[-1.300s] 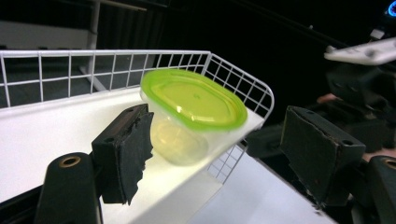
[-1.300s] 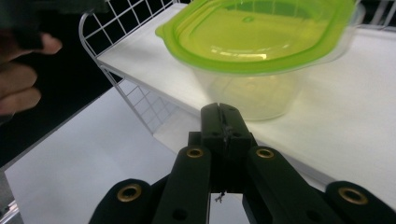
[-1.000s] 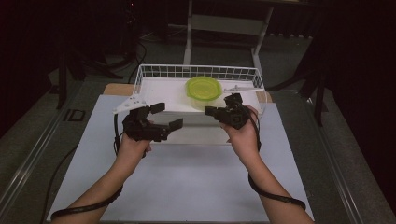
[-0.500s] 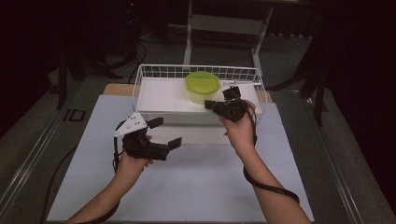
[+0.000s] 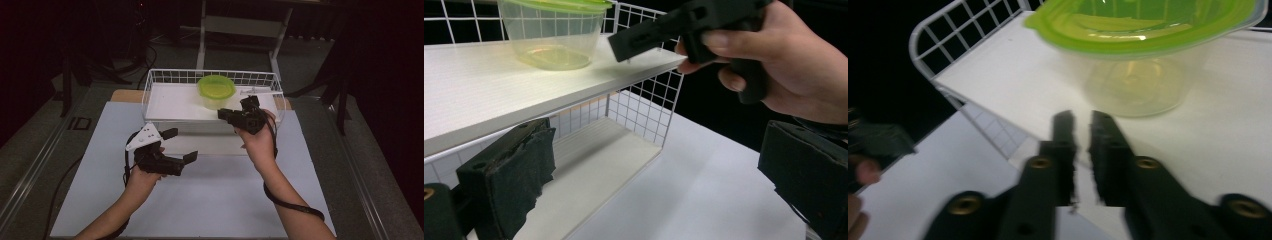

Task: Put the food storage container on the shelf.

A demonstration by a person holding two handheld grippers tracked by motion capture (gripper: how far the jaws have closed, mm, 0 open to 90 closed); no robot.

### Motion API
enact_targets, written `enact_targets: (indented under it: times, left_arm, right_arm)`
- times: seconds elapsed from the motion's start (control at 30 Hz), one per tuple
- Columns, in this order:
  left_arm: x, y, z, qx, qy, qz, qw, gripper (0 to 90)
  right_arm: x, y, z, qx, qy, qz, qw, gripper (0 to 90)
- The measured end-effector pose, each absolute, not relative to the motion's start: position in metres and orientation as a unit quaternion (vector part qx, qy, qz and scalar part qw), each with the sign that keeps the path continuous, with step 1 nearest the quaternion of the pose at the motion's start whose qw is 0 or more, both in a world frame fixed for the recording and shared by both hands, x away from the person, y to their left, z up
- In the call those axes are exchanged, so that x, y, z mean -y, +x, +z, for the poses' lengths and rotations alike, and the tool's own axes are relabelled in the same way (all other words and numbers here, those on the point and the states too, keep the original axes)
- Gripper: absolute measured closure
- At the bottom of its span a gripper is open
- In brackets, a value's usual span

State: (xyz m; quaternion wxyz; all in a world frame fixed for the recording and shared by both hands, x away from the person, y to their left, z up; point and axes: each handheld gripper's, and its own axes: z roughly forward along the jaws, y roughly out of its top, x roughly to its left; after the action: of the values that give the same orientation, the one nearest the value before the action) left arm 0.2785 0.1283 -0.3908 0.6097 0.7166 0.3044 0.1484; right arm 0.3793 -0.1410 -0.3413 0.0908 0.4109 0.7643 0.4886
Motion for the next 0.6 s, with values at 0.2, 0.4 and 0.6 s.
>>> enact_targets:
  times: [0.2,0.4,0.6]
  left_arm:
    - [-0.126,0.273,-0.385,-0.296,0.734,0.188,0.581,2.2]
    - [-0.126,0.267,-0.379,-0.289,0.729,0.183,0.593,1.3]
    - [-0.126,0.267,-0.383,-0.286,0.731,0.165,0.598,1.3]
  right_arm:
    - [0.144,0.356,-0.343,-0.77,0.373,0.506,0.111,41.8]
    - [0.151,0.338,-0.347,-0.77,0.326,0.533,0.13,25.1]
    - [0.157,0.326,-0.355,-0.768,0.313,0.541,0.139,20.0]
